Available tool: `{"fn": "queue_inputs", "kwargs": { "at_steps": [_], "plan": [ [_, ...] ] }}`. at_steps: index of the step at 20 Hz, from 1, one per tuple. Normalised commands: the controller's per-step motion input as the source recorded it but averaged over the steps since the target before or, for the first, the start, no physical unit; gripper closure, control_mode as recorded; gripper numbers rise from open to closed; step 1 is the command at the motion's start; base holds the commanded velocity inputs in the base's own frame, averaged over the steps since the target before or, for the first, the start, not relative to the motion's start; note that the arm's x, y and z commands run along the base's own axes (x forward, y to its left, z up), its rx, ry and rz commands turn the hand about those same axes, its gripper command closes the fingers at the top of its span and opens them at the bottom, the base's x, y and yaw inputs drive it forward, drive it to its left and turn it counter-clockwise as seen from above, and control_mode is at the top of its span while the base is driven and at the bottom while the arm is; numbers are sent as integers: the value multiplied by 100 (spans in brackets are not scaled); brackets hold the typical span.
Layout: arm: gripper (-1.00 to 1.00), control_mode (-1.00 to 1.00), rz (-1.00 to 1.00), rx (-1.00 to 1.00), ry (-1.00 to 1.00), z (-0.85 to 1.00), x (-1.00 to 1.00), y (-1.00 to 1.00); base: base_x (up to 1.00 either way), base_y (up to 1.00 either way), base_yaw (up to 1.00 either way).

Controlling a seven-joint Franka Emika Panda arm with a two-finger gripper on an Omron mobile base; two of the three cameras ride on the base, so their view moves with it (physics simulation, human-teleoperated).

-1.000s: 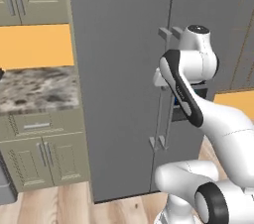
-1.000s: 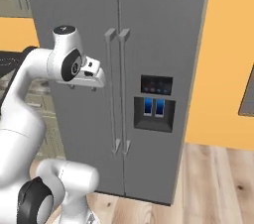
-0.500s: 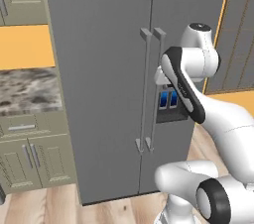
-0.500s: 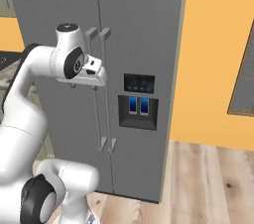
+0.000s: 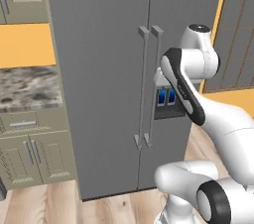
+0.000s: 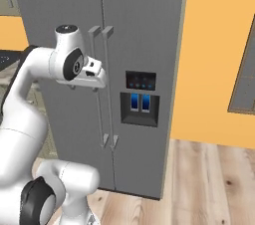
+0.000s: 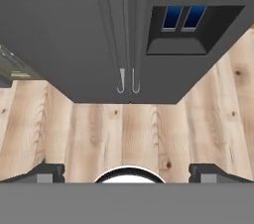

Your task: Gather the garlic and mushroom from the fridge and place them on a tray on the dining counter. Then gather the chicken drumstick and fish from the fridge and place them on the other tray.

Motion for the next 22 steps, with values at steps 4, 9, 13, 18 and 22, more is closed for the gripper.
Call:
{"fn": "queue_inputs", "kwargs": {
  "at_steps": [4,9,13,18,22],
  "plan": [
    [-100,-100,-2,-2,-27,-41,-50,-5,0,0,0],
    [-100,-100,0,-1,-23,-3,7,-17,0,0,0],
    [-100,-100,-1,0,-2,0,75,-1,0,0,0],
    [-100,-100,-2,1,5,0,89,-7,0,0,0],
    [-100,-100,0,2,9,0,69,-20,0,0,0]
  ]
}}
